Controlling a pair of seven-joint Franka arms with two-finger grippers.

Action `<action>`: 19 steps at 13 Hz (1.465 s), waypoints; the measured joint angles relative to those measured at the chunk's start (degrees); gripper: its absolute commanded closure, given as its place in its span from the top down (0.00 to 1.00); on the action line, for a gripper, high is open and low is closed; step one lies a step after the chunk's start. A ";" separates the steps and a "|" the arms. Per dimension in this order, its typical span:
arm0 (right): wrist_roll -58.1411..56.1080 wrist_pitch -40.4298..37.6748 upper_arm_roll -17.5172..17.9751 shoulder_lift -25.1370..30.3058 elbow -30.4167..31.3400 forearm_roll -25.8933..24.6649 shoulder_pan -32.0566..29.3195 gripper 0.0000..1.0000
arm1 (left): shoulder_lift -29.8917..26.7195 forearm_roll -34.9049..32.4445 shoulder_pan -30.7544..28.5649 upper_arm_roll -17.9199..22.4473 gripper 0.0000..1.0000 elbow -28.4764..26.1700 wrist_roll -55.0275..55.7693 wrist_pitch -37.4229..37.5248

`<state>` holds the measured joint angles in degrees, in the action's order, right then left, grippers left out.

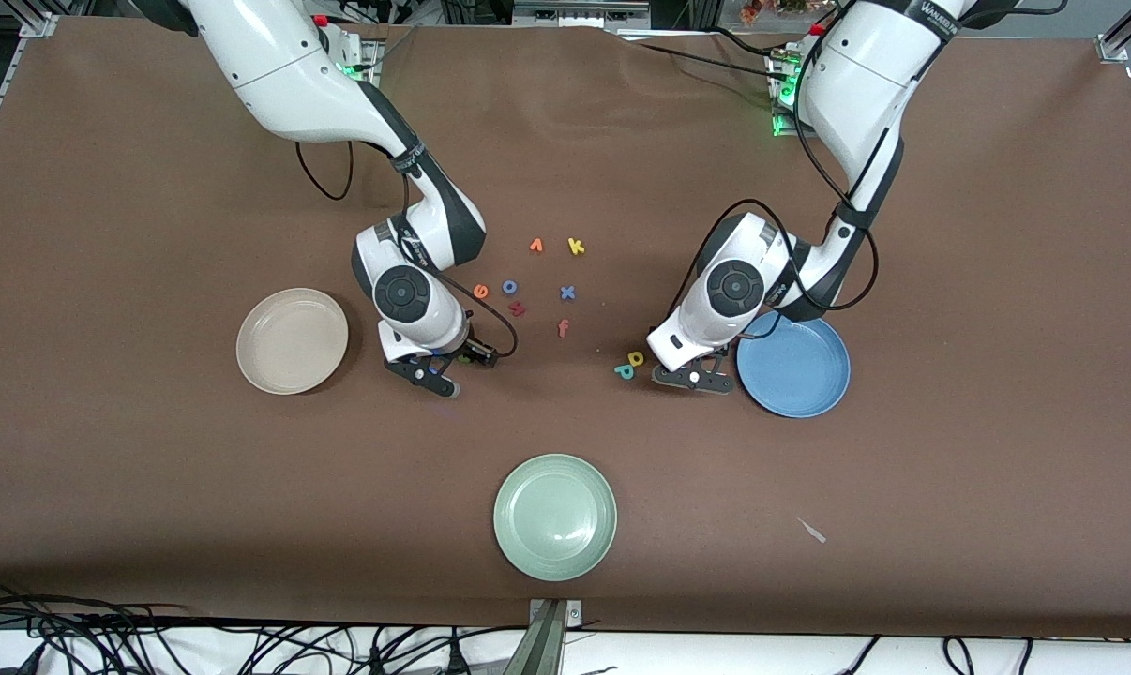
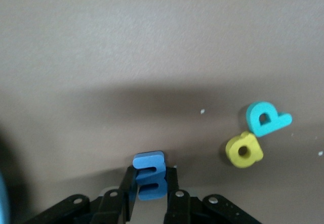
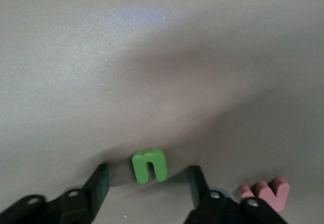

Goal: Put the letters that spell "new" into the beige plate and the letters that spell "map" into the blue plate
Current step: 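Drop the m on the blue plate while the right gripper drops the n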

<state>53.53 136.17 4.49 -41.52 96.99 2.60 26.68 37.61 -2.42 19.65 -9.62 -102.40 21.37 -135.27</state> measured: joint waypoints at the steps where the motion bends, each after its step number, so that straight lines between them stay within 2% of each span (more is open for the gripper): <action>1: 0.02 -0.04 0.08 0.07 -0.16 0.07 0.02 0.42 | -1.38 0.00 -0.27 0.19 0.00 0.63 -0.18 3.29; 3: 0.02 -0.13 0.11 0.15 -0.17 0.07 0.02 0.34 | -5.65 -0.04 -2.78 0.69 0.00 1.57 -5.43 9.22; 5: 0.00 -0.19 0.12 0.25 -0.17 0.08 0.01 0.32 | -9.51 -0.03 -8.63 0.71 0.00 1.63 -17.46 13.98; 6: -0.02 -0.43 0.08 0.32 -0.17 0.08 -0.01 0.32 | -10.37 -0.02 -11.43 0.70 0.10 1.52 -23.83 15.51; 7: -0.03 -0.46 0.08 0.32 -0.17 0.08 -0.04 0.32 | -10.56 -0.01 -13.64 0.70 0.31 1.33 -29.72 16.41; 8: -0.04 -0.46 0.08 0.32 -0.17 0.08 -0.05 0.31 | -10.38 -0.01 -15.07 0.70 0.98 0.81 -34.72 16.58; 10: -0.29 -0.51 0.07 0.33 -0.16 0.08 -0.07 0.23 | -9.53 0.00 -15.51 0.48 1.00 -0.12 -39.33 16.58; 14: -0.49 -0.65 0.06 0.39 -0.15 0.09 -0.09 0.12 | -9.15 0.03 -14.41 -1.54 1.00 -0.02 -38.63 16.50; 16: -0.48 -0.64 0.06 0.39 -0.15 0.13 -0.10 0.05 | -9.16 0.08 -14.41 -3.01 1.00 0.08 -33.54 16.33; 19: -0.49 -0.52 0.03 0.37 -0.57 0.14 -0.18 0.01 | -9.11 0.09 -12.54 -6.40 1.00 0.27 -15.57 14.41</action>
<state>53.04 135.65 4.52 -41.15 96.42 2.74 26.50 28.50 -2.33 7.11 -16.03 -102.13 5.80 -120.86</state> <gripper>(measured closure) 0.744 0.000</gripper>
